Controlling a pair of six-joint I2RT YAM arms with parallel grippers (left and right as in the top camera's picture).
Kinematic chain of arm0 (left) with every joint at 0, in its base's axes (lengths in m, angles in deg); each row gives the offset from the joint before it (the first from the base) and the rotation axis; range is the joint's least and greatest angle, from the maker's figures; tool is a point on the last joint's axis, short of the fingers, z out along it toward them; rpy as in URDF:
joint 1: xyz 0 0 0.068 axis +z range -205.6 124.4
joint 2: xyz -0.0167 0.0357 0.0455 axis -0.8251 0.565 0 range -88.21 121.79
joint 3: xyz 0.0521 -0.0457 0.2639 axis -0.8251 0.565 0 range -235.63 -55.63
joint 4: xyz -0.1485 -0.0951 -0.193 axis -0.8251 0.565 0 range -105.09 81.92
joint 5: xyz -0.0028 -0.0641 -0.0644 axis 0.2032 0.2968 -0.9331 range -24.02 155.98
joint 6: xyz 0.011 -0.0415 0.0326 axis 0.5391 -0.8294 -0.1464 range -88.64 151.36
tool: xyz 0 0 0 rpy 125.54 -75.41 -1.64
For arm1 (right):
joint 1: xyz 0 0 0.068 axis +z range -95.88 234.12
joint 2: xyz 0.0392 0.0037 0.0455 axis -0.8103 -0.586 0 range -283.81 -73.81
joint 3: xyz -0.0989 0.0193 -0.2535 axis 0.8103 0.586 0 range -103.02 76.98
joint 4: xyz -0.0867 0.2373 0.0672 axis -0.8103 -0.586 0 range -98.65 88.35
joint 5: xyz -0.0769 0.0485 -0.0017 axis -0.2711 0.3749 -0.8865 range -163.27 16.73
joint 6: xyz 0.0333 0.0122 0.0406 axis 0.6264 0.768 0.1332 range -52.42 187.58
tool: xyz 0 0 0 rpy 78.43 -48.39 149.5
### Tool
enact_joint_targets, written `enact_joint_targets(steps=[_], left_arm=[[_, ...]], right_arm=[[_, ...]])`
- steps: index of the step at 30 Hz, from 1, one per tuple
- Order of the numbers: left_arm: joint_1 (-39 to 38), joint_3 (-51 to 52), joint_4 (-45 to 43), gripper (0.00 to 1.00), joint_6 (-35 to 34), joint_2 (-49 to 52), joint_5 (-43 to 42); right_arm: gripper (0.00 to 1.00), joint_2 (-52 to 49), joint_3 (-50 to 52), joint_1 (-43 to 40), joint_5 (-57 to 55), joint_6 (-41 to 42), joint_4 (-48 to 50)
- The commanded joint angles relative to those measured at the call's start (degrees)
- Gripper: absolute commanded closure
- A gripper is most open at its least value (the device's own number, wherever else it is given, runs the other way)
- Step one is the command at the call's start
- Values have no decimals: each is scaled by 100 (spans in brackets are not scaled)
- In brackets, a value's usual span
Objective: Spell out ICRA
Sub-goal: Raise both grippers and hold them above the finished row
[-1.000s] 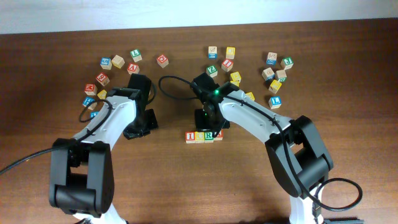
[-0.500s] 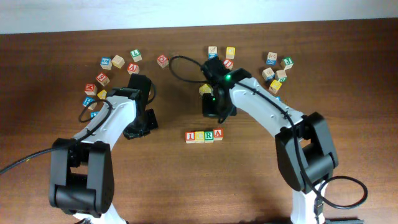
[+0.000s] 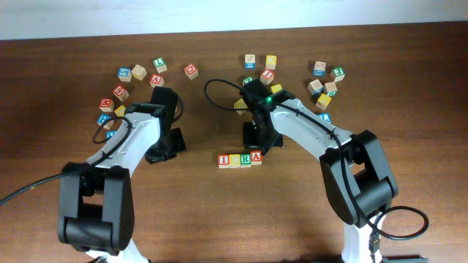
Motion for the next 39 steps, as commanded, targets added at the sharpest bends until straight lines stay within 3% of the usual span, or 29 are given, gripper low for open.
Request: enact_joint_targets(steps=[1, 14, 18, 34, 39], left_arm=[[22, -83, 9, 100, -76, 50, 44], [20, -83, 7, 100, -76, 50, 39], [-94, -83, 0, 100, 426, 50, -623], [-175, -83, -76, 100, 420, 50, -610], [-192, -79, -76, 100, 422, 50, -634]], right_arm=[[96, -46, 46, 118, 17, -55, -9], [96, -46, 46, 181, 37, -59, -57], [96, -46, 46, 181, 39, -190, 17], [96, -46, 15, 140, 323, -505, -68], [96, -46, -629, -328, 321, -509, -750]])
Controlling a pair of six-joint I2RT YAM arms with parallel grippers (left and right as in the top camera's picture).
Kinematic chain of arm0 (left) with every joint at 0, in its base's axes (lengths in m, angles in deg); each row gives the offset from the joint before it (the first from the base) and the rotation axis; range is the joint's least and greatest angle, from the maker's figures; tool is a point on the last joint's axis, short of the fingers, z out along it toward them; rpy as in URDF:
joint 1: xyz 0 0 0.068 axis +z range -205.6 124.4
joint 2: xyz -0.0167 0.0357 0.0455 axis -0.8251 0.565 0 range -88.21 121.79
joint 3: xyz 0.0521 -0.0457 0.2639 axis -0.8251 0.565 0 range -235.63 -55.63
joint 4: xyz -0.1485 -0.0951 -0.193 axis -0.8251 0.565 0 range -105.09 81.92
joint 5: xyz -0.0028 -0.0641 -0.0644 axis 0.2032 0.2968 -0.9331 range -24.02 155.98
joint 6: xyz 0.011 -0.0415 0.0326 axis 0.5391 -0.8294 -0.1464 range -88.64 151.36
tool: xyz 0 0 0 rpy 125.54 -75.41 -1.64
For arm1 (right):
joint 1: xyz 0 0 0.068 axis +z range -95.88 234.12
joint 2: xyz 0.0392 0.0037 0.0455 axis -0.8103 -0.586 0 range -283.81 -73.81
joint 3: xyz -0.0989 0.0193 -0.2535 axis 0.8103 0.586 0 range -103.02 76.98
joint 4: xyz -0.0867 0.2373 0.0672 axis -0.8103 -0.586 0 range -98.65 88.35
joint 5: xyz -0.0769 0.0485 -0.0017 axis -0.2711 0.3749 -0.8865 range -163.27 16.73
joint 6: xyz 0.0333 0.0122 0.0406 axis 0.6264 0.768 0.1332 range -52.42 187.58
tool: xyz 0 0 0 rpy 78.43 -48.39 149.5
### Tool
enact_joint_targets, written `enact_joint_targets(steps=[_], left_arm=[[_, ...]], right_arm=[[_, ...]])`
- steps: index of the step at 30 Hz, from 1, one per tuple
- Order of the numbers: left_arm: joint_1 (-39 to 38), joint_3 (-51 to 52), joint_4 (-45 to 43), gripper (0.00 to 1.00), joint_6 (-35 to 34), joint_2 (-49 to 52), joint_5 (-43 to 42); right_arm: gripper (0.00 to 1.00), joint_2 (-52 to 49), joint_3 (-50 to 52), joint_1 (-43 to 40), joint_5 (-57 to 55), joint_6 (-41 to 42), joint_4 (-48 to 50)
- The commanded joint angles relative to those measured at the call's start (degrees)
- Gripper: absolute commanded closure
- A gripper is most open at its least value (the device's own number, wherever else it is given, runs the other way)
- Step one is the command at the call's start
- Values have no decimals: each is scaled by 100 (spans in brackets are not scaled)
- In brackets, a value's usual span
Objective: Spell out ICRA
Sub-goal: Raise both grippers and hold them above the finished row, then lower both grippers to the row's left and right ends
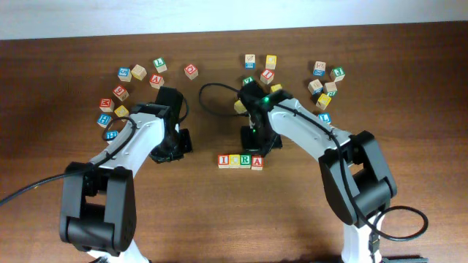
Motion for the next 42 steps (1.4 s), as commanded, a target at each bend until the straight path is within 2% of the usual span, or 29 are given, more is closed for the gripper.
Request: enact_joint_targets(steps=[1, 4, 8, 15, 24, 30, 42], left_arm=[[-79, -76, -9, 100, 94, 50, -122], [-251, -76, -15, 100, 94, 50, -216], [-520, -76, -129, 100, 92, 50, -232], [-881, -68, -133, 100, -146, 52, -238], [-962, -2, -247, 100, -317, 319, -330], [-994, -2, -407, 100, -315, 664, -824], [-1115, -2, -444, 100, -315, 667, -833]], right_arm=[[96, -28, -625, -501, 17, -44, -588], [96, -28, -654, -800, 35, -63, -1172], [96, -28, -485, -654, 35, -175, -1626], [96, -28, 238, -63, 236, 332, -925], [96, -28, 238, -39, 271, 417, -522], [96, -28, 238, -39, 264, 415, -476], [96, -28, 238, -39, 229, 415, -291]])
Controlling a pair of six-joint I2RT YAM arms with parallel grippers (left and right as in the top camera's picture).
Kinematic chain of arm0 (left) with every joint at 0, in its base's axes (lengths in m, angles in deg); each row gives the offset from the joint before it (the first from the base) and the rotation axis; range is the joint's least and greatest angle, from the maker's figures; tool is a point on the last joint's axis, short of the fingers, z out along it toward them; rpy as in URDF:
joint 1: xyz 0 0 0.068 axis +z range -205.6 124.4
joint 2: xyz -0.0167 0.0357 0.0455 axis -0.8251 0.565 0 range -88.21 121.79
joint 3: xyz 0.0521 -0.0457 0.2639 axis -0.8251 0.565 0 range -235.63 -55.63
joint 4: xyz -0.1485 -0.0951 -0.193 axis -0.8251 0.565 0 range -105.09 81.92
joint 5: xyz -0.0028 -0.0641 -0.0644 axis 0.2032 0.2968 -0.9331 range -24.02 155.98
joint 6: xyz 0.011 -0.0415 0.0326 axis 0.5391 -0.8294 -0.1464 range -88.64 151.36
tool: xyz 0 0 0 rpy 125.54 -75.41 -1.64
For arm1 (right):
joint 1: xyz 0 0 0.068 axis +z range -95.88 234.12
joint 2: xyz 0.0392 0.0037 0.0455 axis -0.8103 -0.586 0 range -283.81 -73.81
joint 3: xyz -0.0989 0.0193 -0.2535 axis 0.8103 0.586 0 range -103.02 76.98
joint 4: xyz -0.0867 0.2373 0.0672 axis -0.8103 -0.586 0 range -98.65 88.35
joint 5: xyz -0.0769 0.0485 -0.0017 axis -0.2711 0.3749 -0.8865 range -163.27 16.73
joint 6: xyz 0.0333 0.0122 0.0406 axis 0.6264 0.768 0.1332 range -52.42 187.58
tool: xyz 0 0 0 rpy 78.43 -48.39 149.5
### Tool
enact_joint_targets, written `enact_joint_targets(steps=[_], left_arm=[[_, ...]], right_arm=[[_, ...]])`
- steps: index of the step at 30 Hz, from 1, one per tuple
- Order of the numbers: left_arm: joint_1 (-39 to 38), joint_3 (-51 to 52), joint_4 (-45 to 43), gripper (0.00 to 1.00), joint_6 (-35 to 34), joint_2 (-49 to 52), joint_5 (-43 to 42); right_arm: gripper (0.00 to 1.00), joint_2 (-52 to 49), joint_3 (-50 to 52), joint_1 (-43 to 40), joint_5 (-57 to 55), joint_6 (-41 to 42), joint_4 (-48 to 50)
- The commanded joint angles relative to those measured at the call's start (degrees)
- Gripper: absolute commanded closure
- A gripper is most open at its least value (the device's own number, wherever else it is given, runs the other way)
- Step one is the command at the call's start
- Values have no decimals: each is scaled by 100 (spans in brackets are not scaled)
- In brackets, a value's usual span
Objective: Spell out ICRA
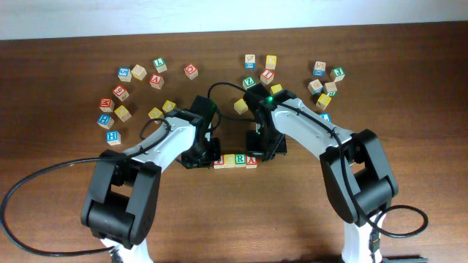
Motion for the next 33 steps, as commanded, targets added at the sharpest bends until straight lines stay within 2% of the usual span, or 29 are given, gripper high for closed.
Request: enact_joint_targets(steps=[1, 9, 18, 23, 26, 28, 30, 33], left_arm=[[-37, 2, -15, 100, -70, 164, -55], [-39, 2, -17, 100, -63, 164, -59], [-15, 2, 9, 100, 389, 164, -68], [4, 2, 17, 100, 385, 164, 48], [66, 2, 52, 100, 374, 164, 376], [260, 2, 92, 100, 46, 164, 424], [476, 2, 120, 100, -96, 164, 420], [831, 2, 258, 100, -96, 164, 420]], right_arm=[[96, -13, 50, 33, 13, 44, 11], [96, -13, 46, 22, 13, 44, -90], [96, -13, 28, -9, 11, 44, -94], [96, -13, -321, -407, 13, -144, -798], [96, -13, -328, -468, 282, -813, -1432], [96, -13, -308, -278, 332, -973, -1698], [96, -13, -205, -57, 330, -905, -1539], [96, -13, 94, 280, 313, -380, -1012]])
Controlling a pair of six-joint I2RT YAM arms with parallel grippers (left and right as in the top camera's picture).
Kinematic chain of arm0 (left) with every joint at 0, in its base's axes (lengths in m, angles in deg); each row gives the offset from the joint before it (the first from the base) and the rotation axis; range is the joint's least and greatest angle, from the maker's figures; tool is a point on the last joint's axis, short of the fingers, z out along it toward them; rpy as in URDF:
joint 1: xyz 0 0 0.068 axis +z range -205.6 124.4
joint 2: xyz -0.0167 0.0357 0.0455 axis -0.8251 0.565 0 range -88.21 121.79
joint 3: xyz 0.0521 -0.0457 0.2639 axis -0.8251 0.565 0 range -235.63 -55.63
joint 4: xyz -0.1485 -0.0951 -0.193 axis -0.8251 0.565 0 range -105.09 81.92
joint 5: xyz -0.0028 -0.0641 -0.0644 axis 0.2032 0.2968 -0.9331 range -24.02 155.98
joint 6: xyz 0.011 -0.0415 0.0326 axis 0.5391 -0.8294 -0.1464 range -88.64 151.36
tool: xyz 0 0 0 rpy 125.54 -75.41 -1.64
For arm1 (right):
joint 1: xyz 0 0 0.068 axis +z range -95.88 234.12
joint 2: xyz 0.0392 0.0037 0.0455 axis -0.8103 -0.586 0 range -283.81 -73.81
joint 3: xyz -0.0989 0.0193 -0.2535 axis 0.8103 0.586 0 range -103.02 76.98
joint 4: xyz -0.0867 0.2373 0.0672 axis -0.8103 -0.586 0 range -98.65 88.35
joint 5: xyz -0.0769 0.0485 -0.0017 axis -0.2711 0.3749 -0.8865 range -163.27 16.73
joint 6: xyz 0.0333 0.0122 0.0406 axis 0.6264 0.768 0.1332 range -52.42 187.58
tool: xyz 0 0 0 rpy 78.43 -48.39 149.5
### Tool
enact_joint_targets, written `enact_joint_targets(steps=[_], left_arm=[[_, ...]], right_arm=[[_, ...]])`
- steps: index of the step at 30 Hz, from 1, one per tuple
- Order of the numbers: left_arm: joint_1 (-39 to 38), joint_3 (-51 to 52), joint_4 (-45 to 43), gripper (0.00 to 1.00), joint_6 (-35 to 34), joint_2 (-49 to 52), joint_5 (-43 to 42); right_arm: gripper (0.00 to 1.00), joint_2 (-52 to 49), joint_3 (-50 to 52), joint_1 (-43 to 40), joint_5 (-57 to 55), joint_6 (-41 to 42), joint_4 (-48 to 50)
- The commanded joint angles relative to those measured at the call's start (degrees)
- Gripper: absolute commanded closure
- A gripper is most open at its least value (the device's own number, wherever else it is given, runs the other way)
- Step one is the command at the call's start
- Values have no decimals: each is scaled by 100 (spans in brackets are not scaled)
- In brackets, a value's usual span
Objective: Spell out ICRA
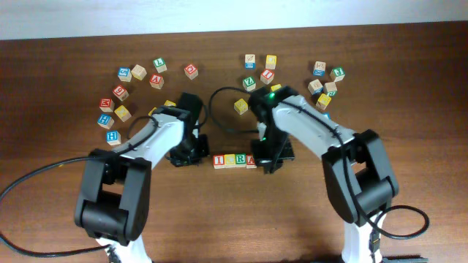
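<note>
A row of four wooden letter blocks (234, 161) lies at the table's middle and reads I, C, R, A from left to right. My right gripper (265, 161) is down at the row's right end, against or just beside the A block (251, 160). My left gripper (191, 156) is low on the table, a short gap left of the I block (219, 161). The wrists hide both sets of fingers from above, so their state is unclear.
Loose letter blocks lie in a left cluster (121, 93), along the back (191, 71), behind the right arm (268, 75) and at the far right (322, 86). A yellow block (240, 107) sits between the arms. A cable loops off the left arm.
My left gripper has drawn back to the left, from touching the row's left end to a short gap away. The right gripper has moved from behind the row to its right end.
The four-block row lay slightly further right, with my right gripper just behind it and my left gripper well off to the left. The left gripper came closer, then reached the row's left end, and the row sat a little further left. Now the left gripper stands back.
</note>
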Motion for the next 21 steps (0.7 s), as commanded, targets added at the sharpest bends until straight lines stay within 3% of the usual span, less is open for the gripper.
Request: enact_joint_targets(steps=[1, 6, 21], left_arm=[[319, 22, 116, 100, -122, 153, 251], [389, 22, 114, 100, -120, 153, 254], [389, 22, -39, 100, -120, 153, 254]], right_arm=[[96, -11, 275, 284, 48, 472, 339], [96, -11, 337, 380, -273, 927, 643], [96, 190, 326, 380, -74, 988, 1008]])
